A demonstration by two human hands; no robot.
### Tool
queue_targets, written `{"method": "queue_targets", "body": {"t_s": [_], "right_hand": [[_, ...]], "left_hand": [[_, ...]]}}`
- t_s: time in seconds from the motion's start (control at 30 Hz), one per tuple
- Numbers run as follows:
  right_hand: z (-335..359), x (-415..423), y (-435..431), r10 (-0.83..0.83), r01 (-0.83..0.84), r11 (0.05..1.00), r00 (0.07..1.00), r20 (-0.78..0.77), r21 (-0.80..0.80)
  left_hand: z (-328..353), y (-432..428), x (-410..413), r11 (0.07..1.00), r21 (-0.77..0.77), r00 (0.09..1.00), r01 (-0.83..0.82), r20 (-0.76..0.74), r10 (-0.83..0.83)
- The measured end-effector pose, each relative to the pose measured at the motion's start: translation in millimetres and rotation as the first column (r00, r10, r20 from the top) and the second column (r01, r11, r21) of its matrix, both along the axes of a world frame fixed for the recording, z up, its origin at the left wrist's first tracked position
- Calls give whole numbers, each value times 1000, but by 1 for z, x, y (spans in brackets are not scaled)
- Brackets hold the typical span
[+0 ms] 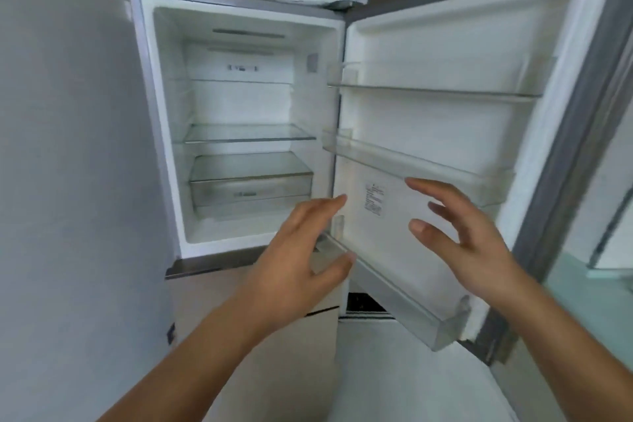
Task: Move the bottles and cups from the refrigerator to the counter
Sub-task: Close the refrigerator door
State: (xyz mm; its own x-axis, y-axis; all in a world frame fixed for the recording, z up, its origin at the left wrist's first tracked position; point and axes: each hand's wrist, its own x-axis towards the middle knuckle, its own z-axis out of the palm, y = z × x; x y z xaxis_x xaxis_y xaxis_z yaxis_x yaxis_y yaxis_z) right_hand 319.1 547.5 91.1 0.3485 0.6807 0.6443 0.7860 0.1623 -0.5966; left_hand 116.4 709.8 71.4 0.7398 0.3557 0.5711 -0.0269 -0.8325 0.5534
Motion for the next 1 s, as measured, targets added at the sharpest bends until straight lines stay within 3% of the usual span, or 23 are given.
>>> {"method": "queue_targets", "body": {"t_s": [0.1,0.3,0.4,0.5,0.67,0.83,1.0], "right_hand": [[3,17,-19,-160,161,986,987,-36,43],[9,27,-56,-437,445,891,894,-101,86],[14,32,-74,-582,596,797,801,-139,98],[24,56,-88,-682,730,680,666,-302,72],[43,105,-95,-647,725,683,548,-531,-84],[47,122,-87,-604,658,741,566,-561,-133],[42,123,-90,-560,640,764,590,-582,-85]], "left_hand": [[7,11,63,984,13,984,176,-11,-176],[24,7,159,903,239,932,357,-32,-361],[23,-4,183,860,325,906,393,22,-422],[17,-16,192,829,345,877,440,35,-480],[5,-27,192,804,342,850,487,28,-527],[-1,-26,185,833,295,867,468,27,-497],[1,-35,177,871,262,899,416,27,-437]]}}
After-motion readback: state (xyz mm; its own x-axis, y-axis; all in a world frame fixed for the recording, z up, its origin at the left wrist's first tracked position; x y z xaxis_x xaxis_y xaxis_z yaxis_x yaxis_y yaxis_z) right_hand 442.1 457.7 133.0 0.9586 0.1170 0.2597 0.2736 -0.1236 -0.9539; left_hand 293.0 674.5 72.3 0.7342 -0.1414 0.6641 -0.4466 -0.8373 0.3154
